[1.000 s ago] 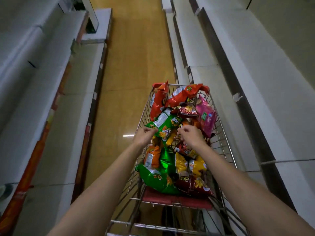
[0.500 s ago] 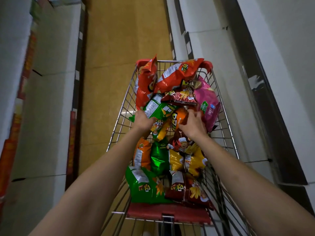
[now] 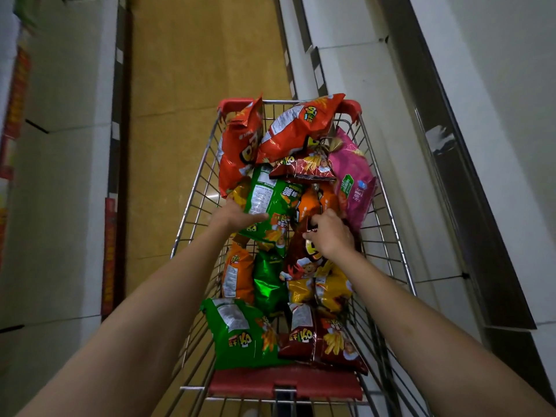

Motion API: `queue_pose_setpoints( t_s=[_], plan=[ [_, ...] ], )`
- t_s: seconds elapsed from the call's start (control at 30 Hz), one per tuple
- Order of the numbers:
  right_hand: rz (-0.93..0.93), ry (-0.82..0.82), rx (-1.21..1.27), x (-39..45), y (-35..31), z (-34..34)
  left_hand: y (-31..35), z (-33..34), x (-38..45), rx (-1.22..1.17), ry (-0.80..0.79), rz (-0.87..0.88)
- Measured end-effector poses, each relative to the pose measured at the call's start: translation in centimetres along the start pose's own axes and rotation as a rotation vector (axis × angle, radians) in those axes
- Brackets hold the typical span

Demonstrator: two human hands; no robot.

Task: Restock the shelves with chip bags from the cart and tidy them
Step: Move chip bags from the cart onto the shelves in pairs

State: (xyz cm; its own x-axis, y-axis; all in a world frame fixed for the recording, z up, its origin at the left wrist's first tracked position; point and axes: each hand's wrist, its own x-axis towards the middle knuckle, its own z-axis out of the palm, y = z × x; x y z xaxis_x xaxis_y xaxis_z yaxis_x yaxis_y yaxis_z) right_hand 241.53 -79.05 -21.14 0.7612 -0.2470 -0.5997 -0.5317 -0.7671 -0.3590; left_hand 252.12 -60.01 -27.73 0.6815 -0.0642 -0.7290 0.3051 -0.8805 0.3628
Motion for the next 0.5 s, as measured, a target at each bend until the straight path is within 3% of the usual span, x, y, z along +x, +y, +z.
queue_pose_setpoints(
  t_s=[0.1,0.2,0.3,0.5],
  plan=[
    [-0.018,0.01,0.049,-0.4,-0.1,0.5,0.9,0.3,-1.0,0.154,-0.096,-0.031],
    [-0.013,0.03,0.135,-0.5,-0.1,0.6,2.3,1.1,-3.0,0.264,0.017,-0.028],
    [-0.024,0.04,0.161,-0.6,-0.3,0.4,2.0,1.8,-3.2,0.058,0.03,0.013],
    [-0.01,0.016,0.114,-0.7,0.0,0.5,1.3,2.3,-4.4,-0.255,-0.137,-0.032]
  ],
)
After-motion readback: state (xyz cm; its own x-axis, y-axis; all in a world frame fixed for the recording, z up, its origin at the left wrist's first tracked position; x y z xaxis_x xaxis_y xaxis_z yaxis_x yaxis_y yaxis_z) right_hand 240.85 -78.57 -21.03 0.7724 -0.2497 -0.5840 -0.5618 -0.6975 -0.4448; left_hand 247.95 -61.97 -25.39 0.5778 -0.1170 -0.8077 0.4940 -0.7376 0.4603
